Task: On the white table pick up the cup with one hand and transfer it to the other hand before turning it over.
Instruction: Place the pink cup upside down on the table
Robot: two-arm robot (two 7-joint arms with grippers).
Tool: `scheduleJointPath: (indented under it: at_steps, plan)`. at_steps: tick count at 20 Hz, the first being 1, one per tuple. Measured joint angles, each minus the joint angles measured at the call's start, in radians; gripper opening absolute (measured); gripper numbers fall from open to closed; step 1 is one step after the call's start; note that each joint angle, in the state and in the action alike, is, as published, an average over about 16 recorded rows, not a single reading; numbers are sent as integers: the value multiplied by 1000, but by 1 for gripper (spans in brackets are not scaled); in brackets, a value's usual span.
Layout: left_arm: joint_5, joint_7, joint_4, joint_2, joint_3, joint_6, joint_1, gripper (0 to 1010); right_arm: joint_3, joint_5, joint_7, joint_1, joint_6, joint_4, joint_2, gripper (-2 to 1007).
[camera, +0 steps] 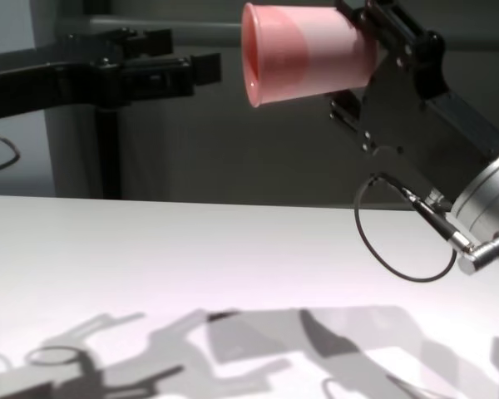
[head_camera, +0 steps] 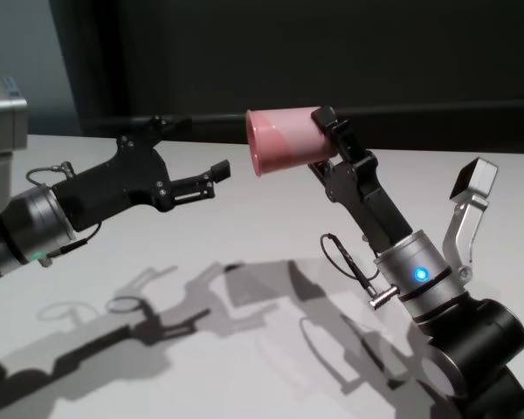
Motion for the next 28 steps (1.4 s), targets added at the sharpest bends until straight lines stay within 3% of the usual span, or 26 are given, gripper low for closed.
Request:
scheduleJointPath:
  at_steps: [7, 13, 19, 28]
  plan:
    - [18, 147, -51, 5, -77, 3, 89, 1001, 0, 0, 0, 0, 0, 0, 0, 760]
    - [42, 240, -71, -10, -118, 14, 142, 1001, 0, 0, 0, 0, 0, 0, 0, 760]
    - [66, 286, -61, -39, -132, 22, 174, 1001, 0, 0, 0, 0, 0, 0, 0, 760]
    - [112, 332, -20, -83, -130, 19, 216, 1001, 0, 0, 0, 0, 0, 0, 0, 760]
